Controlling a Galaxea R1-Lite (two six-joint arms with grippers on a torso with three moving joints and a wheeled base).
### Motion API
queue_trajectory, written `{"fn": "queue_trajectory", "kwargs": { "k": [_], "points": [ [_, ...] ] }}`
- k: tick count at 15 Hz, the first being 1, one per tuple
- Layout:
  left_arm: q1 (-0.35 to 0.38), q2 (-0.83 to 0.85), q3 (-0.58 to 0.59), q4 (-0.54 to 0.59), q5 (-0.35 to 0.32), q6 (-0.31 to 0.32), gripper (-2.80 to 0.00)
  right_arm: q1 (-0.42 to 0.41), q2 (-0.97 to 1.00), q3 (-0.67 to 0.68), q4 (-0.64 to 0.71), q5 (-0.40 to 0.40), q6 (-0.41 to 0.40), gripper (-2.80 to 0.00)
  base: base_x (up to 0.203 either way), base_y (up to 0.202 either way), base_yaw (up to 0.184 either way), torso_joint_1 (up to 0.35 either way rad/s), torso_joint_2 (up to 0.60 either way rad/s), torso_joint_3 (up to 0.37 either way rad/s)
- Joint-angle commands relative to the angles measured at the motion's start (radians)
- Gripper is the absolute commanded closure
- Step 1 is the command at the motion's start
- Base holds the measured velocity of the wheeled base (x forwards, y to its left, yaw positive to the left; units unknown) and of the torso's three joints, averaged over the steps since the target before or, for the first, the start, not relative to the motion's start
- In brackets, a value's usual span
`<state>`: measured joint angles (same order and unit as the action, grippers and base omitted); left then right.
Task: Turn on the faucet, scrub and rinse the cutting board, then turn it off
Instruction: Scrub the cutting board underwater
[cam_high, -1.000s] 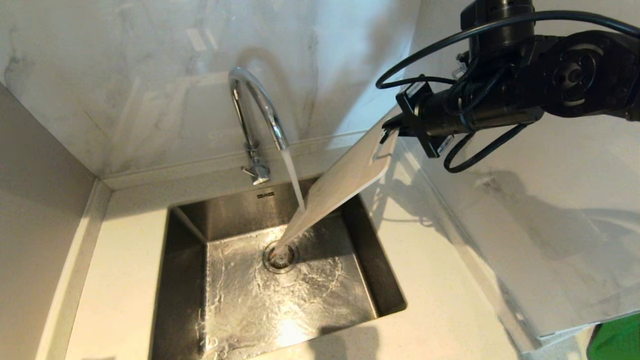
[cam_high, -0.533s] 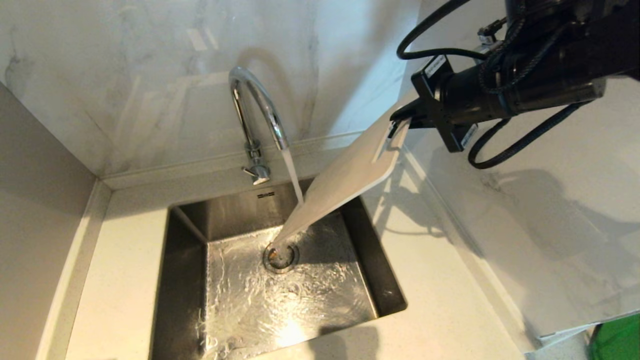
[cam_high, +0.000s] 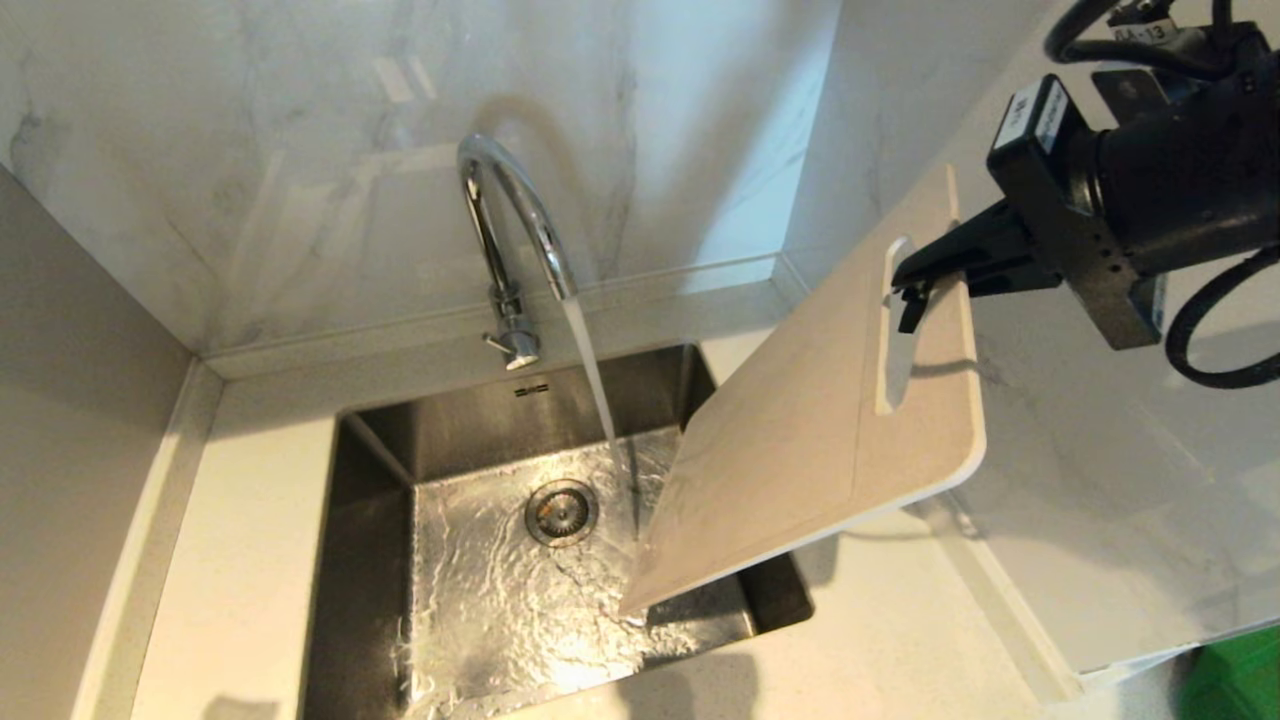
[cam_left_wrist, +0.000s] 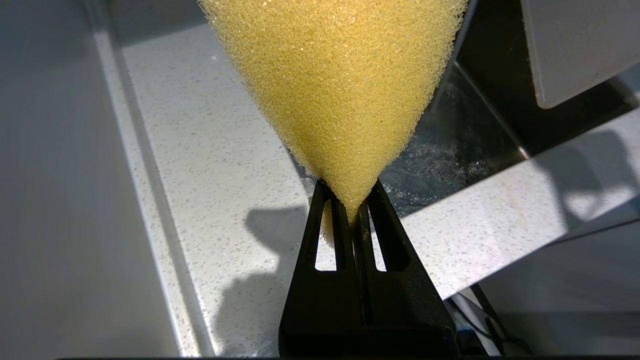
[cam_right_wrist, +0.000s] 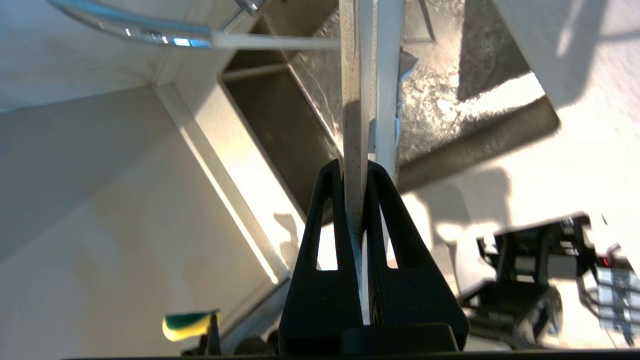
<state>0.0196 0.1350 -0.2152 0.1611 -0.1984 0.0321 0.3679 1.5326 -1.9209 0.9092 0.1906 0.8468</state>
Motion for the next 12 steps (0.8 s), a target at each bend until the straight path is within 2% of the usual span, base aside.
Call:
{"fn": "queue_trajectory", "kwargs": {
  "k": [1,6,9,12],
  "points": [
    [0.0,0.075,-0.039,0.003,-0.028,0.0,0.0,0.0,-0.064,-0.001,0.023,0.002,0.006,0.0,0.0,0.0,0.0,0.0,0.0,0.0],
    [0.0,0.279,-0.16,0.0,-0.081,0.001,0.0,0.0,-0.129,-0.003,0.046,0.007,0.008,0.0,0.0,0.0,0.0,0.0,0.0,0.0],
    [0.0,0.49,-0.299,-0.003,-0.164,0.011,0.0,0.001,-0.16,0.024,0.044,0.012,0.01,0.0,0.0,0.0,0.0,0.0,0.0,0.0],
    [-0.001,0.722,-0.431,-0.008,-0.282,0.038,0.0,0.008,-0.154,0.026,0.056,0.01,-0.005,0.0,0.0,0.0,0.0,0.0,0.0,0.0]
  ]
}}
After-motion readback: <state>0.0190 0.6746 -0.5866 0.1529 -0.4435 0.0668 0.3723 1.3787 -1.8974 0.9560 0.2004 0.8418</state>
